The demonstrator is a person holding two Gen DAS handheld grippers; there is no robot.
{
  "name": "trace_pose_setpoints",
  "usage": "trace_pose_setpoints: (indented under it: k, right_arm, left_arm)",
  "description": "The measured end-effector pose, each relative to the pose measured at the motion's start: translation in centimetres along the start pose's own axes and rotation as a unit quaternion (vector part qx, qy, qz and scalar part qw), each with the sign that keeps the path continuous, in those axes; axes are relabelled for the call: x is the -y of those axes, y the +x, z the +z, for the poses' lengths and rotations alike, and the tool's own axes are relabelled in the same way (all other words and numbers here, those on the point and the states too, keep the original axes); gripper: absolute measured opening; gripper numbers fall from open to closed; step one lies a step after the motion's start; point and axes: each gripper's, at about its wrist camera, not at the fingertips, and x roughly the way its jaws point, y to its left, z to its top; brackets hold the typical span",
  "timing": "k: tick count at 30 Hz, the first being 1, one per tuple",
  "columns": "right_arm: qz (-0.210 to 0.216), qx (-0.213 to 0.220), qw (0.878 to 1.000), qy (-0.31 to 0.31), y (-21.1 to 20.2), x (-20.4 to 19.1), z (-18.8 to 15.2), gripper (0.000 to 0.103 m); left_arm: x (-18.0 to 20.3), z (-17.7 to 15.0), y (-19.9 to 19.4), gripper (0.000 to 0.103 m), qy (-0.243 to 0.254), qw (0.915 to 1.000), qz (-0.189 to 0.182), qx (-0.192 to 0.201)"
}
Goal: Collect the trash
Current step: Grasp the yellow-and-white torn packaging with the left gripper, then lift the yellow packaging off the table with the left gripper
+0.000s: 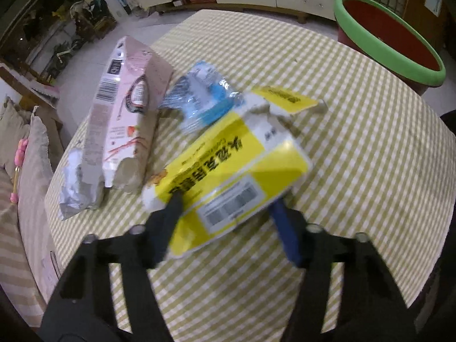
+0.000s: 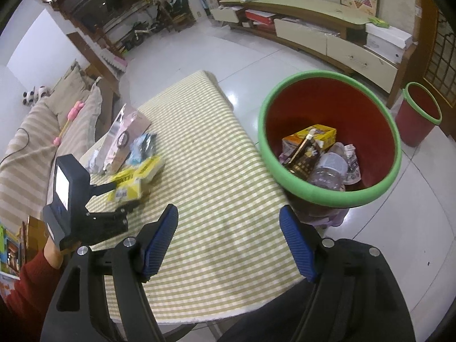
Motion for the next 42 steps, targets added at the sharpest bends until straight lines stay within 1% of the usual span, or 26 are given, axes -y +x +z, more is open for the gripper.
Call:
trace_pose_setpoints:
  k: [3, 6, 8, 9, 10, 11, 12, 13, 15, 17, 22, 25, 26, 28, 29, 30, 31, 32, 33, 34, 35, 36, 37, 39, 40, 42]
  right_arm:
    - [0.004, -0.004, 1.000, -0.010, 0.3, -1.0, 0.0, 0.071]
    - [0.009, -0.009, 1.000, -0.019, 0.7, -1.8, 0.0, 0.071]
    - [0.009, -0.015, 0.999, -0.026, 1.1, -2.4, 0.0, 0.071]
    - [0.010, -0.017, 0.999, -0.029, 1.3, -2.6, 0.0, 0.071]
    - [0.010, -0.021, 0.999, -0.033, 1.5, -3.0, 0.0, 0.071]
    - [0.011, -0.023, 0.999, -0.036, 1.7, -3.3, 0.1, 0.071]
    - [0.012, -0.024, 0.999, -0.040, 1.8, -3.6, 0.1, 0.071]
    - [0.013, -0.025, 0.999, -0.044, 1.9, -4.1, 0.2, 0.071]
    - [0.017, -0.026, 0.998, -0.055, 2.2, -5.0, 0.4, 0.071]
    - [0.019, -0.027, 0.997, -0.069, 2.7, -6.2, 0.6, 0.071]
    - [0.029, -0.033, 0.994, -0.097, 4.2, -8.9, 1.3, 0.071]
    - [0.037, -0.039, 0.992, -0.118, 5.3, -10.9, 1.5, 0.071]
    - [0.039, -0.041, 0.991, -0.123, 5.5, -11.4, 1.6, 0.071]
    - [0.043, -0.045, 0.989, -0.133, 6.0, -12.4, 1.6, 0.071]
    - [0.045, -0.047, 0.988, -0.138, 6.3, -13.0, 1.5, 0.071]
    - [0.046, -0.050, 0.988, -0.141, 6.5, -13.4, 1.3, 0.072]
    - [0.047, -0.052, 0.987, -0.143, 6.7, -13.7, 1.2, 0.073]
    - [0.047, -0.054, 0.987, -0.145, 6.9, -13.9, 1.1, 0.075]
    - [0.047, -0.056, 0.987, -0.146, 7.0, -14.2, 1.0, 0.076]
    - [0.047, -0.059, 0.986, -0.147, 7.2, -14.4, 0.9, 0.076]
    - [0.048, -0.063, 0.986, -0.147, 7.4, -14.7, 0.8, 0.076]
    - [0.050, -0.066, 0.985, -0.149, 7.7, -15.0, 0.8, 0.076]
    - [0.051, -0.069, 0.985, -0.152, 7.9, -15.2, 0.8, 0.076]
    - [0.049, -0.071, 0.984, -0.158, 8.2, -15.8, 0.7, 0.076]
    - [0.050, -0.071, 0.983, -0.159, 8.3, -16.0, 0.6, 0.076]
    - [0.053, -0.070, 0.983, -0.161, 8.5, -16.5, 0.7, 0.076]
  left_arm:
    - [-0.8, -0.5, -0.9, 0.042, -0.016, 0.9998, 0.007, 0.012]
    - [-2.2, -1.6, -2.4, 0.034, -0.076, 0.9967, -0.008, 0.028]
    - [-3.5, -2.5, -3.3, 0.031, -0.126, 0.9909, -0.027, 0.037]
    - [-4.0, -2.9, -3.6, 0.030, -0.143, 0.9883, -0.033, 0.041]
    - [-4.4, -3.5, -4.0, 0.029, -0.166, 0.9841, -0.042, 0.047]
    - [-5.1, -4.3, -4.7, 0.020, -0.195, 0.9776, -0.055, 0.054]
    - [-5.5, -4.9, -5.0, 0.017, -0.215, 0.9730, -0.062, 0.057]
    - [-6.2, -5.9, -5.6, 0.013, -0.244, 0.9653, -0.070, 0.061]
    - [-7.0, -7.6, -6.2, 0.008, -0.284, 0.9528, -0.088, 0.059]
    - [-7.4, -9.1, -6.7, 0.007, -0.312, 0.9439, -0.093, 0.055]
    - [-8.2, -12.8, -6.9, 0.006, -0.368, 0.9215, -0.118, 0.044]
    - [-8.6, -14.2, -6.4, 0.006, -0.391, 0.9114, -0.123, 0.039]
    - [-8.8, -15.1, -6.4, 0.007, -0.397, 0.9089, -0.123, 0.038]
    - [-9.2, -16.1, -6.2, 0.016, -0.411, 0.9023, -0.124, 0.038]
    - [-9.7, -16.4, -6.2, 0.028, -0.420, 0.8977, -0.126, 0.041]
    - [-10.1, -16.5, -6.3, 0.037, -0.429, 0.8933, -0.125, 0.046]
    - [-10.3, -16.7, -6.5, 0.049, -0.437, 0.8895, -0.124, 0.054]
    - [-10.7, -17.0, -6.7, 0.058, -0.441, 0.8869, -0.122, 0.059]
    - [-11.0, -17.1, -6.9, 0.064, -0.447, 0.8838, -0.121, 0.064]
    - [-11.3, -17.3, -7.0, 0.067, -0.455, 0.8794, -0.121, 0.070]
    - [-11.5, -17.5, -6.9, 0.072, -0.460, 0.8765, -0.121, 0.073]
    - [-11.7, -17.6, -6.9, 0.074, -0.466, 0.8728, -0.123, 0.074]
    - [-11.8, -17.8, -6.7, 0.074, -0.474, 0.8685, -0.126, 0.072]
    - [-11.8, -17.7, -6.0, 0.080, -0.487, 0.8619, -0.128, 0.063]
    - [-11.9, -17.8, -5.7, 0.081, -0.495, 0.8573, -0.129, 0.058]
    - [-12.2, -17.8, -5.0, 0.084, -0.519, 0.8406, -0.144, 0.053]
